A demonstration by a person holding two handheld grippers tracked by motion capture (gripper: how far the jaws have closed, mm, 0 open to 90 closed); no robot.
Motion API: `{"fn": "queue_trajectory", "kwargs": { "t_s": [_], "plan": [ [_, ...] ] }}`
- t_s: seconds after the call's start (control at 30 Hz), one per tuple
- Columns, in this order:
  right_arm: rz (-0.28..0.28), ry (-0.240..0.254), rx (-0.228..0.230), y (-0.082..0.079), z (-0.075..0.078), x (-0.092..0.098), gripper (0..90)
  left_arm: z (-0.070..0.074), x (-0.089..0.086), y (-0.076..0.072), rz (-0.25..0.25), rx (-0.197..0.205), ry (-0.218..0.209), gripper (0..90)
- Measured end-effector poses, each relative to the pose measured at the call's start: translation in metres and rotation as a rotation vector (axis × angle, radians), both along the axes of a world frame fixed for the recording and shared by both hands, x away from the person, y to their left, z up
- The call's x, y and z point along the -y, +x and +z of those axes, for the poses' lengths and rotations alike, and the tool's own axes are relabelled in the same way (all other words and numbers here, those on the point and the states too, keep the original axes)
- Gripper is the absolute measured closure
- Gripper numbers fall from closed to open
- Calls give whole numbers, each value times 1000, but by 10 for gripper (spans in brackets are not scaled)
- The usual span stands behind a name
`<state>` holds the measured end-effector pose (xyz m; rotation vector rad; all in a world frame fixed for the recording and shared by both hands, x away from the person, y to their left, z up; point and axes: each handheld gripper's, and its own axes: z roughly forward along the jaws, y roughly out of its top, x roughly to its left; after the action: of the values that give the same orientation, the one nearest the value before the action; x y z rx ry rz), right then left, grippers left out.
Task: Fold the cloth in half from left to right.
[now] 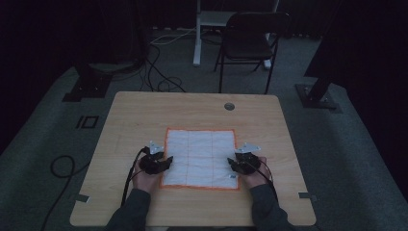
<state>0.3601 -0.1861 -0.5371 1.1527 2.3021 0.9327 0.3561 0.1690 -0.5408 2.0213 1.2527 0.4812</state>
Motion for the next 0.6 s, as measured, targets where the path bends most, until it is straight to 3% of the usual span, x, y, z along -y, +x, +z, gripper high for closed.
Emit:
{"fn": "queue_trajectory", "kwargs": {
  "t_s": [0.4,0.6],
  "plan": [
    [3,-1,-1,0,0,0,564,-1,7,9,50,21,12,588],
    [2,2,-2,0,-1,1,564,-1,11,7,15,21,16,787]
  ]
}}
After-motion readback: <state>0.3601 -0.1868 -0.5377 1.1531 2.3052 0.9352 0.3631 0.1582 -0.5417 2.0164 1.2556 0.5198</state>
